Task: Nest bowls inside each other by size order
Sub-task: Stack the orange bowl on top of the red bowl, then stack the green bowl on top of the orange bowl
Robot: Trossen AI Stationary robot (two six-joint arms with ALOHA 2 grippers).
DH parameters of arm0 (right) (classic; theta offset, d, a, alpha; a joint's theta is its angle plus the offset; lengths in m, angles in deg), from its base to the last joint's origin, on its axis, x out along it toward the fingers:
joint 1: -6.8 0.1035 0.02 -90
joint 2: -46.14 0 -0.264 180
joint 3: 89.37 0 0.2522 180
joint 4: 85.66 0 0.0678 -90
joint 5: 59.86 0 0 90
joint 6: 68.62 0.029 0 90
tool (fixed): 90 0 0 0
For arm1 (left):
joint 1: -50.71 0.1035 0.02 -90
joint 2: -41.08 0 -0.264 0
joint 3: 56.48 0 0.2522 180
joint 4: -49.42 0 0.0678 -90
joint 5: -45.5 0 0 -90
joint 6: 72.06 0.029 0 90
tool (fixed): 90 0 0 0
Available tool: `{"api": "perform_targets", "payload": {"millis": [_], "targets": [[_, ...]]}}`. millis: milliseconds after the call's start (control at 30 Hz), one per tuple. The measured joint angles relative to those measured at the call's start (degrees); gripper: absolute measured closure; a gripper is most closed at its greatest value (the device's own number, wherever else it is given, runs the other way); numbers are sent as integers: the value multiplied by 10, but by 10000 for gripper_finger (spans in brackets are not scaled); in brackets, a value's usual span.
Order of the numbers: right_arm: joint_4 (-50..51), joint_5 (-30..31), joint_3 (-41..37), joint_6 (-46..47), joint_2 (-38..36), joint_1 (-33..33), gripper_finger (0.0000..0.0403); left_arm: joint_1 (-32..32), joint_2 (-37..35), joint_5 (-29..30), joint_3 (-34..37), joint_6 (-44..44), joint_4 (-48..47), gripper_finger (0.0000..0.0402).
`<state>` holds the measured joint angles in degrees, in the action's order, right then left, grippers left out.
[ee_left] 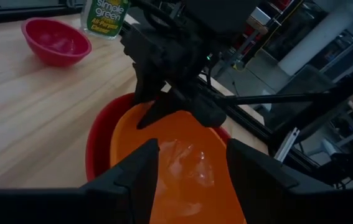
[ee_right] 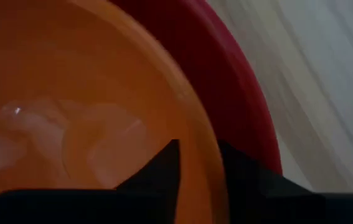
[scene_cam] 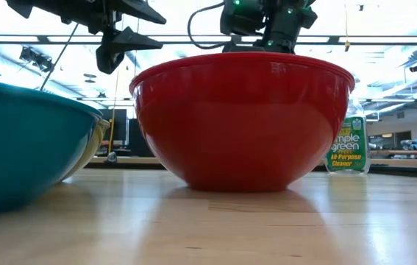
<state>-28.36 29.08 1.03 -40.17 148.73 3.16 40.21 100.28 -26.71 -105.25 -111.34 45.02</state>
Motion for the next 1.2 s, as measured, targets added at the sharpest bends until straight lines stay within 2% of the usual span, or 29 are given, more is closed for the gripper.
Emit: {"api": "perform_targets", "payload": {"millis": [133, 267, 400, 500, 600, 700, 800, 1000, 1200], "targets": [[33, -35, 11, 7, 0, -10, 237, 0, -2, 1, 0, 14, -2, 209], [99, -2, 61, 12, 0, -11, 210, 8, -26, 1, 0, 19, -15, 209], [134, 15, 116, 2, -1, -9, 204, 21, -61, -1, 0, 10, -59, 209], [182, 15, 157, 0, 0, -11, 205, 30, -89, -36, 0, -8, -123, 209], [238, 28, 215, -8, -1, -18, 205, 42, -115, -72, 0, -66, -240, 209], [276, 58, 268, -45, -1, -22, 205, 60, -127, -77, 0, -130, -376, 209], [285, 103, 301, -75, -1, -22, 205, 86, -128, -78, 0, -150, -449, 209], [269, 125, 311, -105, -1, -26, 205, 134, -103, -139, 0, -94, -525, 209], [247, 123, 311, -116, 0, -28, 205, 158, -70, -145, 0, -15, -590, 209]]}}
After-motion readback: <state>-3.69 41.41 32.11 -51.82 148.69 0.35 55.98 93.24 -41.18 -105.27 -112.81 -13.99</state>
